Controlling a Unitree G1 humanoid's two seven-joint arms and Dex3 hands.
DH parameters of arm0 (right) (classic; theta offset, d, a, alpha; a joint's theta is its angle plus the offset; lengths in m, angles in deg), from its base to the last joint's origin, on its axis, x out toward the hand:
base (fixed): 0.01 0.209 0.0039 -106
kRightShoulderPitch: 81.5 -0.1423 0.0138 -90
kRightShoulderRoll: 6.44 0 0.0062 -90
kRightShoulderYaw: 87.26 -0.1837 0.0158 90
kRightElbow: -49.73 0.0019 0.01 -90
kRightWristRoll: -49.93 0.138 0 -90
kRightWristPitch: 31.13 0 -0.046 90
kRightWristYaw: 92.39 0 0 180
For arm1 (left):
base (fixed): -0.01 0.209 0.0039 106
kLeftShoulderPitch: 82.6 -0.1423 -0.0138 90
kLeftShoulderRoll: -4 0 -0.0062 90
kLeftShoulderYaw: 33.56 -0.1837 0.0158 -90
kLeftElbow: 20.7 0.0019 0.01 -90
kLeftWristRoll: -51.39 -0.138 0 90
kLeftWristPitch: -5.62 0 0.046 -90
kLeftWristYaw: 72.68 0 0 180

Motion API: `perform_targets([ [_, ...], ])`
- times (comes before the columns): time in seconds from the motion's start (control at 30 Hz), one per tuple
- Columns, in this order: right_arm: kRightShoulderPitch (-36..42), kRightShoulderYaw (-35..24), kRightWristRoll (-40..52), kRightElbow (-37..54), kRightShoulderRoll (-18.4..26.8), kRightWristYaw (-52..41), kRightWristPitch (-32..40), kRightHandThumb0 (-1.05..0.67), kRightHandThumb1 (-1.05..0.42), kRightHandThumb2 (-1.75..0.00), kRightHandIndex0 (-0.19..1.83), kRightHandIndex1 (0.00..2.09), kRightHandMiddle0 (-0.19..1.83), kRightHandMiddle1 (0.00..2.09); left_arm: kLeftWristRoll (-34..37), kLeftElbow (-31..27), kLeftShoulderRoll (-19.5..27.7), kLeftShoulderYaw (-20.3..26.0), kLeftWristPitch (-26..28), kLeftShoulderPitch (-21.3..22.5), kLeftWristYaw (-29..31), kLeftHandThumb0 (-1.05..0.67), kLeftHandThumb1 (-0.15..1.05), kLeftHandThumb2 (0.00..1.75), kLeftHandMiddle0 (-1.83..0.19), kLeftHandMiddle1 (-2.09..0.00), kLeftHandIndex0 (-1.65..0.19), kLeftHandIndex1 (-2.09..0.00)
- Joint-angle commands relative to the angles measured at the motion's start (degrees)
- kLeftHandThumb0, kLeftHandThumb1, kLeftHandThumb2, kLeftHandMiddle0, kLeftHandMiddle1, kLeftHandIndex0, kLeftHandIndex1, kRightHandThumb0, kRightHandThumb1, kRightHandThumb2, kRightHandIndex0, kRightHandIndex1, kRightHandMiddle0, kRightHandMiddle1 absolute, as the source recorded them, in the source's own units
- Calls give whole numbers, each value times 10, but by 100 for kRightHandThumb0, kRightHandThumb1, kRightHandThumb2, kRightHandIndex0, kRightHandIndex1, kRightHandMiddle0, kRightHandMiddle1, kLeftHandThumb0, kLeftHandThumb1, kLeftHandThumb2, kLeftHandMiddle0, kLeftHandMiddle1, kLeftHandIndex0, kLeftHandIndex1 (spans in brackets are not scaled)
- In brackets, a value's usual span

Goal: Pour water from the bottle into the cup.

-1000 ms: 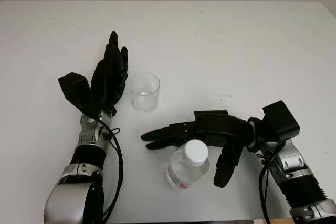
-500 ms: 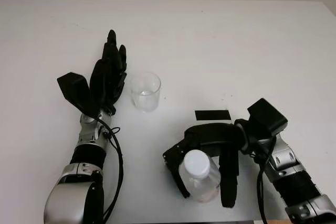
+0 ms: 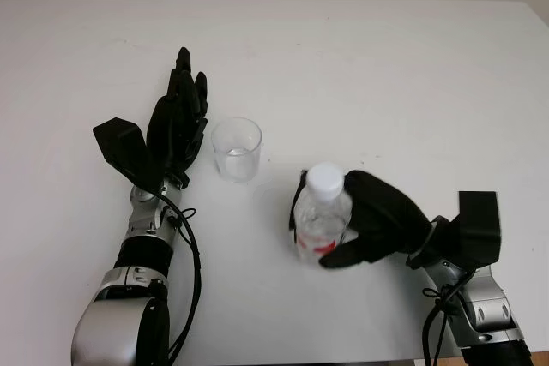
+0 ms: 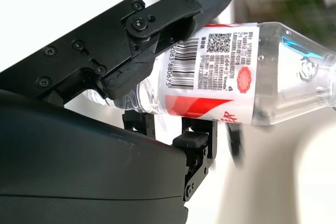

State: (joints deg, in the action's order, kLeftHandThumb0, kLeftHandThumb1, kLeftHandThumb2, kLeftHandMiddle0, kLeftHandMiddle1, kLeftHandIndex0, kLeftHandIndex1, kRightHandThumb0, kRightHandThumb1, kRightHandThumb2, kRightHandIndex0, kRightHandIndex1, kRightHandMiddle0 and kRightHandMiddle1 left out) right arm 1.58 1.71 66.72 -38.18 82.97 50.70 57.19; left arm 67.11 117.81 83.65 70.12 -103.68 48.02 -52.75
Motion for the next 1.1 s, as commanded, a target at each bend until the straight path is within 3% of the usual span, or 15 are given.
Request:
perform_targets([
  [0.0,-1,-15,4,-9,-18,23,-21,-21,-105,-35,138,209,116,209,0,-4,-1,0,1,2,1,-84,105,72,16,-5,19,-2],
  [0.2,-21,-35,-12,-51,-49,91,-66,-23,-105,-33,151,209,130,209,4,-3,1,1,3,2,9,-85,105,71,16,-5,19,-2],
  [0.3,-37,-43,-13,-73,-55,113,-76,-23,-105,-38,179,209,163,209,4,-2,2,2,3,3,13,-85,105,71,16,-5,19,-2],
  [0.43,-68,-52,-33,-93,-62,175,-63,-23,-105,-38,183,209,170,209,1,3,4,2,-2,5,17,-85,105,71,17,-5,19,0],
  [0.57,-99,-50,-62,-110,-53,213,-42,-21,-105,-36,155,209,136,209,1,3,4,2,1,5,19,-85,105,71,17,-5,19,0],
  [0.67,-133,-43,-99,-114,-46,251,3,-20,-105,-34,150,209,123,209,1,3,4,3,2,5,17,-84,105,71,17,-5,19,0],
  [0.73,-163,-33,-142,-143,-40,281,-10,-17,-105,-32,149,209,121,209,1,0,3,3,3,4,15,-85,105,70,16,-6,18,-1],
  [0.77,-181,-26,-168,-165,-36,296,-27,-13,-100,-36,155,209,130,209,1,-1,2,3,3,2,14,-85,105,70,17,-5,19,0],
  [0.9,-238,-9,-228,-238,-25,335,-62,-11,-82,-65,165,209,155,209,2,-7,0,4,2,-3,11,-85,105,70,16,-5,18,-1],
  [1.0,-275,13,-286,-296,-7,373,-105,-12,-76,-75,138,209,145,209,-2,-9,1,2,1,-6,6,-85,105,71,16,-6,18,-1],
  [1.07,-294,23,-310,-327,-1,388,-124,-12,-75,-75,135,209,139,209,-3,-8,1,1,-1,-7,6,-85,105,71,17,-5,18,-1],
])
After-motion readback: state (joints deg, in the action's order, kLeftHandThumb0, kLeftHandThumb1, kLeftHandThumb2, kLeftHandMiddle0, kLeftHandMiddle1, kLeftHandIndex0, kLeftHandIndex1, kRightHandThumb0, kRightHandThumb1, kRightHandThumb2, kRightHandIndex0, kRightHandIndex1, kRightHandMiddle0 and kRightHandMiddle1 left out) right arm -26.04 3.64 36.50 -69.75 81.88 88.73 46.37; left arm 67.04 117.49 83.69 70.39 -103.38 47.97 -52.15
